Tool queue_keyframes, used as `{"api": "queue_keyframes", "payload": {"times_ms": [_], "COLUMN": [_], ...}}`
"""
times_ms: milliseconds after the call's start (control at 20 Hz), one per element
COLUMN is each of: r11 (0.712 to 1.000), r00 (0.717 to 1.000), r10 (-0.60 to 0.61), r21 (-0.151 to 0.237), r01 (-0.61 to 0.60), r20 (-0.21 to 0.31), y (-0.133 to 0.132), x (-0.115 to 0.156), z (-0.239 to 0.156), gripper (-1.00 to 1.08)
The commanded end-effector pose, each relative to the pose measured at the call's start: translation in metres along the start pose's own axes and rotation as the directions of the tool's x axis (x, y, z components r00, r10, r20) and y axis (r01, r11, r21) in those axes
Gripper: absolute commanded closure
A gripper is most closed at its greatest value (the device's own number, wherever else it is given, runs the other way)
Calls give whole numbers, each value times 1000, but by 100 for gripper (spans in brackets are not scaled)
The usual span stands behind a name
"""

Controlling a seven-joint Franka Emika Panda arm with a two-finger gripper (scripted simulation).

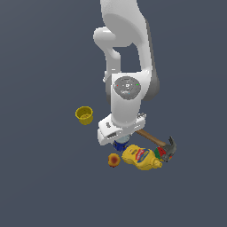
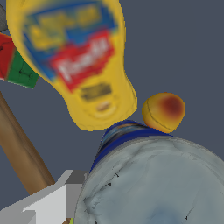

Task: Pick up a designated object from a clutter of objects.

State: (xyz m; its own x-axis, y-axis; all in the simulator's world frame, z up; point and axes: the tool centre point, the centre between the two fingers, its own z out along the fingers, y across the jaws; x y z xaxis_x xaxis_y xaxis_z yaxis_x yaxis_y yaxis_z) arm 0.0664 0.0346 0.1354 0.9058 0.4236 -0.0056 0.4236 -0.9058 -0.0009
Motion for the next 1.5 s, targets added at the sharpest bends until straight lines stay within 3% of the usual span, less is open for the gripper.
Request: {"api": "queue_keyframes", "payload": {"times_ms": [0,850,1450], "r11": [1000,1000,1000], "r00": [1000,1000,1000], "r10": [-2,-1,-2], "r21": [-2,-1,-1], "r01": [2,1,2], "r20": [-5,-5,-6], "y": [-12,-97,-126], "x": [11,84,113], "z": [-24,-179,-234], "gripper": [108,108,108]}}
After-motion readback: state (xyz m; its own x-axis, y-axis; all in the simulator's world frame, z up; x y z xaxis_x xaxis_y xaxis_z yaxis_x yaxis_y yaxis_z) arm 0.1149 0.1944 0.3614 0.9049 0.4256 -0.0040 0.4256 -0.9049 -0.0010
